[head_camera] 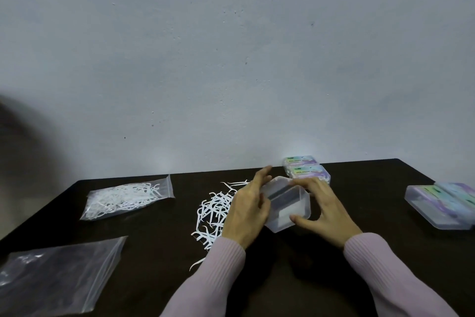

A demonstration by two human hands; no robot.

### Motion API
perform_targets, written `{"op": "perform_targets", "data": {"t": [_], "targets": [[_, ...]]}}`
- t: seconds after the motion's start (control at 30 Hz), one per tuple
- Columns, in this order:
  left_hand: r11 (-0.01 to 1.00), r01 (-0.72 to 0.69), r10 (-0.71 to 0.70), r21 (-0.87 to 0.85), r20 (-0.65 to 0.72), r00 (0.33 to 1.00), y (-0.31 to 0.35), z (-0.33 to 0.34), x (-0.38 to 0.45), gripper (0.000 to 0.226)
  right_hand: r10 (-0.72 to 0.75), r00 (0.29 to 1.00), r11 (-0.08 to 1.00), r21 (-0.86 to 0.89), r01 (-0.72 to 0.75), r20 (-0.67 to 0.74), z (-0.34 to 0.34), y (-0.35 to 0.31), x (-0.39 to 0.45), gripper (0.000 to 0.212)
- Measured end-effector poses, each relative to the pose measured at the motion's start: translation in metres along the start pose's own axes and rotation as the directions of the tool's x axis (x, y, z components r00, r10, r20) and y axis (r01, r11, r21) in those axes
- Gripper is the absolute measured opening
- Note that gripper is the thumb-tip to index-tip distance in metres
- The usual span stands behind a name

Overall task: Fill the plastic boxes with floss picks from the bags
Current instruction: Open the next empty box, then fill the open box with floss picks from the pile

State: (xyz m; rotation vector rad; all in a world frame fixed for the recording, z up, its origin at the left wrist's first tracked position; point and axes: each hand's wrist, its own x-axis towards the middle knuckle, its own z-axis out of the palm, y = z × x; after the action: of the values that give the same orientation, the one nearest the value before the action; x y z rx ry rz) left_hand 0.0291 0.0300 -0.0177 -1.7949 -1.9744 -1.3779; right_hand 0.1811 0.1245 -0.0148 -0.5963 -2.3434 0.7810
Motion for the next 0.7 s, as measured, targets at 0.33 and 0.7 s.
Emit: {"op": "perform_targets", "data": {"t": [0.33, 0.7], "targets": [[0.991, 0.13, -0.129, 0.013, -0.051, 0.99, -0.018, -0.005, 0.001, 0.058, 0.217, 0.976, 0.975, -0.064, -0.215, 0.027, -0.004, 0.029, 0.002, 0.09], [0.984, 0.176, -0.175, -0.004, 0.088, 0.981, -0.028, -0.026, -0.007, 0.054, 0.222, 0.968, 0.957, -0.163, -0.239, -0.116, -0.007, 0.024, -0.002, 0.054]]}}
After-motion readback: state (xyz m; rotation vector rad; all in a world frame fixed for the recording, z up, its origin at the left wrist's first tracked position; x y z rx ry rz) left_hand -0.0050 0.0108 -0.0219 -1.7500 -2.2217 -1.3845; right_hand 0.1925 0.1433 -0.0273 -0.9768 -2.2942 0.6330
